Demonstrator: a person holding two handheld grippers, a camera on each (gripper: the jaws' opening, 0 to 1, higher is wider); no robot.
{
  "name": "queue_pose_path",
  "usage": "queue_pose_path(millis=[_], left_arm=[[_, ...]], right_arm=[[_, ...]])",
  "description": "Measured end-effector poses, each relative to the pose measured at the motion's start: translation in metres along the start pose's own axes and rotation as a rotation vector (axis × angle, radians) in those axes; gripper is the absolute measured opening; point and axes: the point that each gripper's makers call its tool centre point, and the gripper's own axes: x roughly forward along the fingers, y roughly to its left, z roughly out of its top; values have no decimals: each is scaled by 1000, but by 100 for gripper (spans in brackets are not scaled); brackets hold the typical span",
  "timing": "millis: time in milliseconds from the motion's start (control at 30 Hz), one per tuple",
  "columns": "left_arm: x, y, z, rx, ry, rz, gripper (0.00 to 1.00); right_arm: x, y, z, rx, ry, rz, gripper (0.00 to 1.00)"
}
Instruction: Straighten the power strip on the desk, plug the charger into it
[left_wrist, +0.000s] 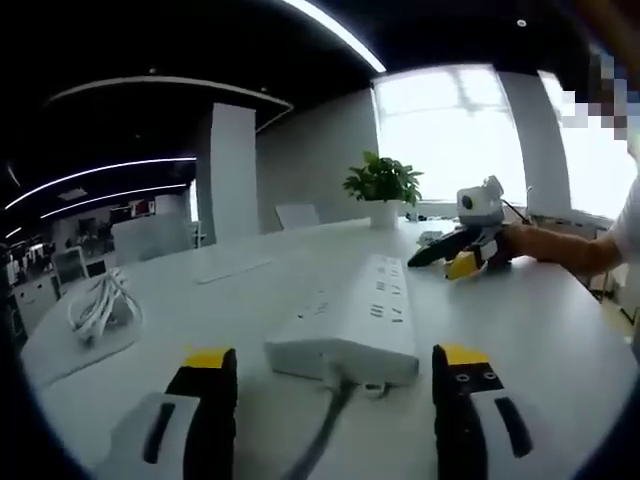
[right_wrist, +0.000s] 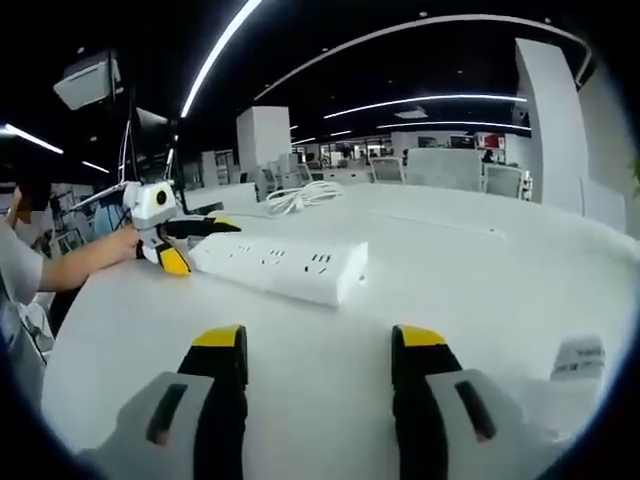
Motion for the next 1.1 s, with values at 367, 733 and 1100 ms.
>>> queue_pose_path(millis=[367,733,1100], left_arm=[[9,-5,2,-7,8,-39,68],[12,-7,2,-12,14,-49,68],[17,-7,1,-33,26,-73,70]], right_arm=[[8,2,1,-40,-7,22,61],[15,3,4,-63,-17,54,62],[16,6,7,-40,-42,92,63]])
